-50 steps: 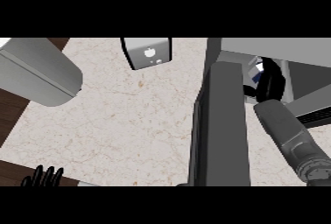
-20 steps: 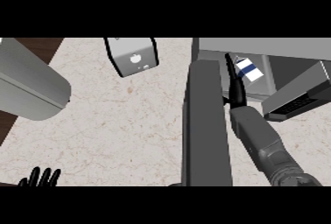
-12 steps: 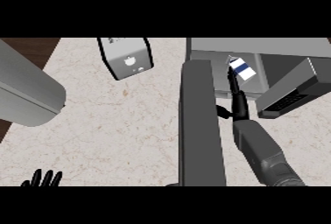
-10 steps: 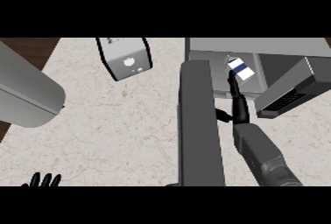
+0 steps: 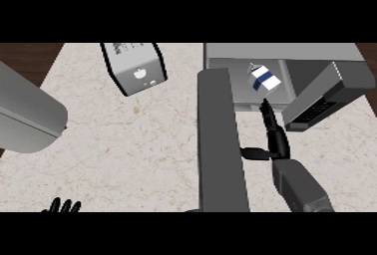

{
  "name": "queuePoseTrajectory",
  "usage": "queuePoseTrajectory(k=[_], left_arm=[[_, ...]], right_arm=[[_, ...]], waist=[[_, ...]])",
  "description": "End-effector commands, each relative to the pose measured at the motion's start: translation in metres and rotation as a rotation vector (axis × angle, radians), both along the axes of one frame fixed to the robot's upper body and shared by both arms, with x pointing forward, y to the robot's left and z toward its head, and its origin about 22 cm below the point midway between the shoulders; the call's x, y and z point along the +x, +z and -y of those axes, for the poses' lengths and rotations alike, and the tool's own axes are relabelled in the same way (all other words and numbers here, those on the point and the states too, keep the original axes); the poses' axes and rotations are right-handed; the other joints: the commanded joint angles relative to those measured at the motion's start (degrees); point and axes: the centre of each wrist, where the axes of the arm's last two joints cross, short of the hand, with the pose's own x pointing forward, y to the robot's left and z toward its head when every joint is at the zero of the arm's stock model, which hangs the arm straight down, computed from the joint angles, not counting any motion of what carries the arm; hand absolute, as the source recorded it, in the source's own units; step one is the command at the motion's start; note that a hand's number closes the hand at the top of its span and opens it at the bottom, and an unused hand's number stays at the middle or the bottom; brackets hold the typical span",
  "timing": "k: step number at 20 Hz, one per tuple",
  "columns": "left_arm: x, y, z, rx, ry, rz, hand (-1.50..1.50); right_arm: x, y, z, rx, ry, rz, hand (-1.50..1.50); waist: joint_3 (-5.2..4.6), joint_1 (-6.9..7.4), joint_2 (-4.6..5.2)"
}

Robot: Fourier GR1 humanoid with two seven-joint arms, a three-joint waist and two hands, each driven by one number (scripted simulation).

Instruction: Pick up the milk, place it into the microwave and close the microwave

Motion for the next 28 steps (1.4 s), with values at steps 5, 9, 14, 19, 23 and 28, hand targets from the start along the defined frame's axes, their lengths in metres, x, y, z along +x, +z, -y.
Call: queuePoseTrajectory(k=[5,9,14,19,23,28], left_arm=[[0.007,-0.003,0.012,0.028,-0.044,-0.032,-1.50],[0.016,-0.012,0.035,0.010,-0.104,-0.041,-1.50],[0.035,-0.021,0.047,0.087,-0.268,-0.087,-1.50],[0.055,-0.013,0.051,0.201,-0.336,-0.074,1.50],[0.069,-0.032,0.084,0.220,-0.403,-0.057,1.50],[0.101,-0.037,0.117,0.225,-0.338,-0.068,1.50]], right_arm=[[-0.055,-0.032,0.035,0.045,0.014,0.023,-1.50],[-0.054,-0.020,0.067,0.032,-0.028,0.050,-1.50],[-0.077,-0.015,0.113,0.007,-0.038,0.068,1.50],[-0.103,-0.012,0.142,0.043,-0.112,0.042,-1.50],[-0.117,-0.003,0.166,0.076,-0.153,0.030,-1.50],[-0.129,0.004,0.193,0.099,-0.204,0.036,-1.50]], waist=[[-0.10,-1.26,-0.48],[-0.16,-1.93,-0.70],[-0.17,-2.78,-0.69],[-0.14,-2.09,-0.60],[-0.16,-2.06,-0.58],[-0.10,-1.55,-0.42]])
